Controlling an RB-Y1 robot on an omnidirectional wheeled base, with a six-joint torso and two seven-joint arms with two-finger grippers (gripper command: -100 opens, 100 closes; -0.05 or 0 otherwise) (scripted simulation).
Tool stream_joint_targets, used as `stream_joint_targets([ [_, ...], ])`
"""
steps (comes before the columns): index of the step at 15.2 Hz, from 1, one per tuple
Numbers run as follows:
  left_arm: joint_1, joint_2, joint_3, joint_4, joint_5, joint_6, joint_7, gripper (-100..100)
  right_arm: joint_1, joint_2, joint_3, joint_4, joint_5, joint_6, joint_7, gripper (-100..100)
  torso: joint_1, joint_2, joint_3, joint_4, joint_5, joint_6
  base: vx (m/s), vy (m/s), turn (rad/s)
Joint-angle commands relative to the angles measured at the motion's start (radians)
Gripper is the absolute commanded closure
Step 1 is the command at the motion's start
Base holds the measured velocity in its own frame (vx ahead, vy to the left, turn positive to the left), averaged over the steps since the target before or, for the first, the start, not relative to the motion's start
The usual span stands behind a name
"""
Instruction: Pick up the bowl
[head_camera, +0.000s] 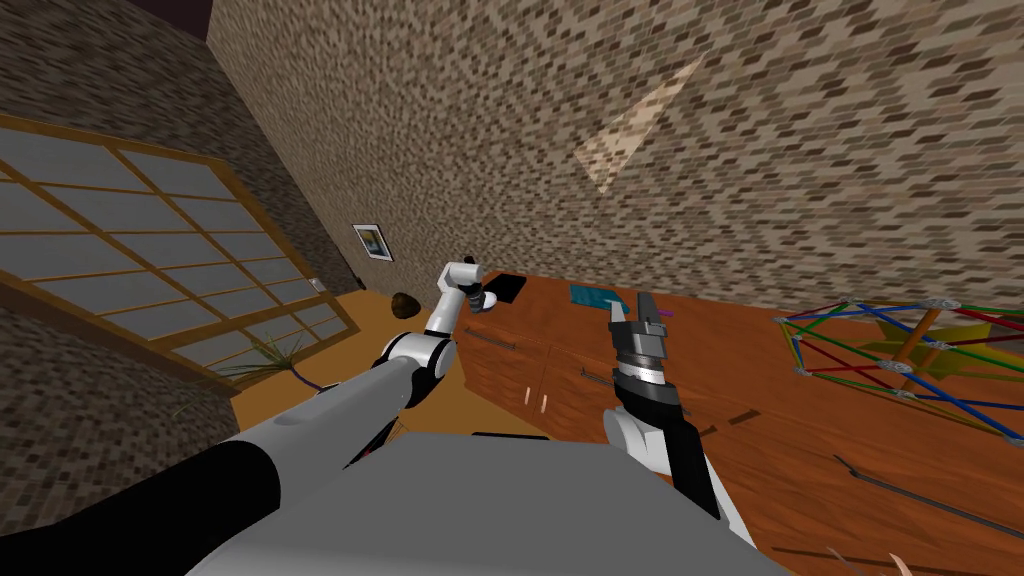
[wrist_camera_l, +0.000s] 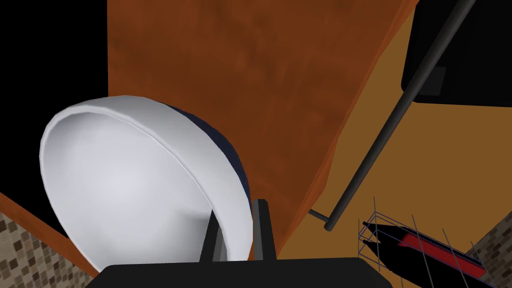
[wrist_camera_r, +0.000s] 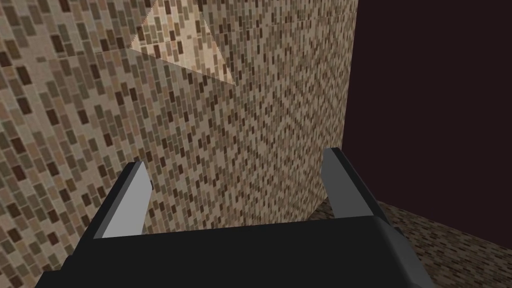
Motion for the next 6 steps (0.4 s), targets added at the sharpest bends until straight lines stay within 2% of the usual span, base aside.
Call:
stream_joint_targets([
  [1,0.000,0.000,0.000,0.000,0.000,0.000,0.000,100,0.000,0.000,0.000,0.000,0.000,0.000,0.000,0,0.000,0.000,0.000,0.000,0.000,0.000,0.000,0.000,0.000],
  [2,0.000,0.000,0.000,0.000,0.000,0.000,0.000,100,0.000,0.000,0.000,0.000,0.000,0.000,0.000,0,0.000,0.000,0.000,0.000,0.000,0.000,0.000,0.000,0.000],
  [3,-0.016,0.002,0.002,-0.017,0.003,0.032,-0.001,100,0.000,0.000,0.000,0.000,0.000,0.000,0.000,0,0.000,0.000,0.000,0.000,0.000,0.000,-0.007,-0.003,0.056],
  [5,-0.025,0.003,0.003,-0.029,0.005,0.053,-0.001,100,0.000,0.000,0.000,0.000,0.000,0.000,0.000,0,0.000,0.001,0.001,0.001,0.000,-0.001,-0.009,-0.009,0.068],
  [6,-0.014,0.002,0.002,-0.023,0.004,0.035,-0.002,100,0.000,0.000,0.000,0.000,0.000,0.000,0.000,0,0.000,0.002,0.002,0.001,0.000,-0.001,-0.004,-0.006,0.021],
])
